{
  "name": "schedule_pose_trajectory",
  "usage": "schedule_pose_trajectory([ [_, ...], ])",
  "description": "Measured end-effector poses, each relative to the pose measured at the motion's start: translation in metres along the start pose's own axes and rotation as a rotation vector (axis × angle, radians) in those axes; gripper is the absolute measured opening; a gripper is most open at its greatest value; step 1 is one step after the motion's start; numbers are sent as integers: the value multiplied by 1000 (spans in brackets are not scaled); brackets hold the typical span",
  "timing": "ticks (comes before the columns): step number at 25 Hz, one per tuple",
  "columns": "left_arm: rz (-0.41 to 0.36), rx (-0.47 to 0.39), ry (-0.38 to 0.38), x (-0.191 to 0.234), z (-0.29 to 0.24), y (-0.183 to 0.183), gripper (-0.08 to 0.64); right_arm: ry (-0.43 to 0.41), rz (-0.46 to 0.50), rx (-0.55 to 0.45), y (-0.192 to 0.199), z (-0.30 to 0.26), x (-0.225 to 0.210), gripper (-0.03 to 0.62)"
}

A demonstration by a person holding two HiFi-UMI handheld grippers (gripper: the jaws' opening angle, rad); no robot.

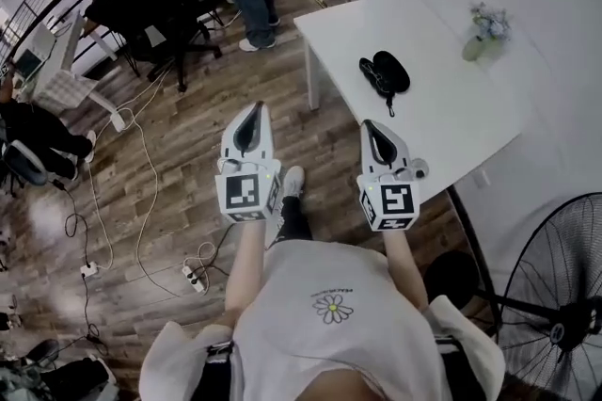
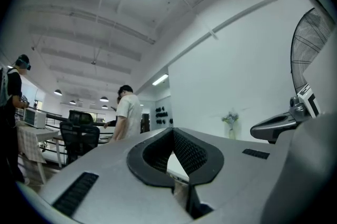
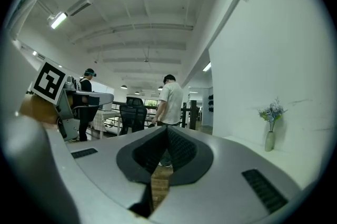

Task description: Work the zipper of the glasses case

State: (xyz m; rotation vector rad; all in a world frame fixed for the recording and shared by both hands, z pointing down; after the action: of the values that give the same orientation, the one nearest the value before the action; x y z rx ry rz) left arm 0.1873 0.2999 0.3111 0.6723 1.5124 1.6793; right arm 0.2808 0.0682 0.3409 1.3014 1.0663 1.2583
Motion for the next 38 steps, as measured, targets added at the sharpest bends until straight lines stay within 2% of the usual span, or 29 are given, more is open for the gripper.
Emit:
schedule_pose_trajectory([
  [4, 7, -12, 71, 25, -62, 8, 15, 93, 2, -5, -4, -50, -20, 8],
  [9, 75, -46, 218, 54, -155, 30, 14, 226, -14, 3, -1, -113, -47, 8],
  [14, 49, -16, 335, 68, -250, 51, 14, 343, -45, 43, 8, -175, -78, 8],
  [20, 55, 32, 479, 75, -334, 74, 14, 486, -44, 84, 17, -226, -106, 8],
  [23, 71, 50, 531, 71, -364, 92, 14, 566, -35, 88, 23, -238, -119, 8],
  [25, 98, 69, 544, 66, -377, 103, 14, 599, -44, 111, 29, -239, -125, 8],
  [28, 105, 84, 607, 45, -390, 114, 14, 638, -50, 150, 36, -228, -134, 8],
  [38, 88, 42, 789, -36, -411, 101, 14, 800, -92, 153, 47, -179, -158, 8],
])
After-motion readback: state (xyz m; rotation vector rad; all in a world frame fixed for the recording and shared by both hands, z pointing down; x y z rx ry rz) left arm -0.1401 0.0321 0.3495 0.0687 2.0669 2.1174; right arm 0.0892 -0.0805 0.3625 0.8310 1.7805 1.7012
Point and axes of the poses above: the fingertips, and each gripper's own axes: z backward along the fingers, x to its left, y out of its underside, the point moved 9 cm from there along z, backward along the fingers, and after that the axes turned 2 degrees about -x, right-handed, at the moved point
